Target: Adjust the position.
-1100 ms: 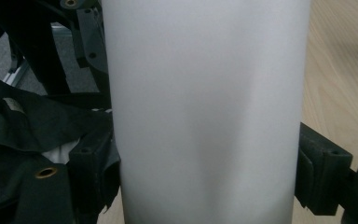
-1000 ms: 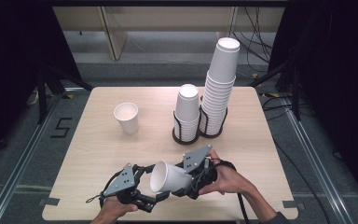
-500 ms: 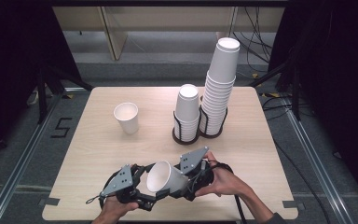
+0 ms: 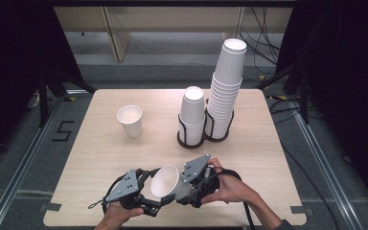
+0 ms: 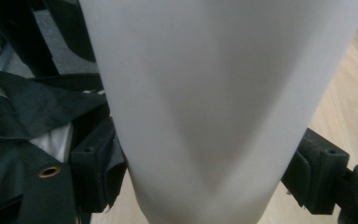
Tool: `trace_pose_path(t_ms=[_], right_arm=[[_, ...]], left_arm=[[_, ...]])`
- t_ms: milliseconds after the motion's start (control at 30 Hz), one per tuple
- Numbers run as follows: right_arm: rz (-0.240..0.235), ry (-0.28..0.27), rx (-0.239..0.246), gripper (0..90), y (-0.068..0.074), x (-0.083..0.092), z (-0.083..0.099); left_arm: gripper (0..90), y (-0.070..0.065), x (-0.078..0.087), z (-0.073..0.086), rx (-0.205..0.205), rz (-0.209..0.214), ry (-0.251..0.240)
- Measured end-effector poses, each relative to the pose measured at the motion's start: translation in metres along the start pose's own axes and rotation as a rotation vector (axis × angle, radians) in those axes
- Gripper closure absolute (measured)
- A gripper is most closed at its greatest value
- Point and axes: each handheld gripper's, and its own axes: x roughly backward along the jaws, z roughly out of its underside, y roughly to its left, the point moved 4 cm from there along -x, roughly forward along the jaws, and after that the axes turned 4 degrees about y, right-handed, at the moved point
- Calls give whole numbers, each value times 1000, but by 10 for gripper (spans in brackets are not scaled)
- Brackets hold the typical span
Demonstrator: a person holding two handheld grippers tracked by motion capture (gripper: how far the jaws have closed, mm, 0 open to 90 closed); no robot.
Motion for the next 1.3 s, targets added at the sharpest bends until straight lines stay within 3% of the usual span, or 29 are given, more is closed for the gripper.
trace_pose_path(t_ms=[233, 367, 633, 800, 967, 1067, 1200, 1300], right_arm=[[-41, -102, -48, 242, 0, -3, -3], [-53, -137, -54, 242, 1, -6, -6], [-62, -152, -76, 233, 3, -11, -7], [-54, -144, -115, 178, 0, -12, -4], [-25, -121, -150, 182, -7, -9, 6], [13, -104, -187, 193, -11, -4, 16], [100, -79, -197, 196, -19, 3, 27], [149, -75, -234, 196, -25, 9, 36]], left_arm=[[86, 3, 1, -1, 39, -6, -50], [111, 1, -2, 0, 36, -3, -42], [152, 1, -1, 0, 42, 2, -47], [168, 4, 2, -3, 38, -22, -50], [170, 13, 6, -4, 33, -115, -10], [169, 24, 10, -2, 22, -198, 25], [169, 37, 15, 1, 3, -293, 91], [168, 49, 20, 5, -5, -371, 135]])
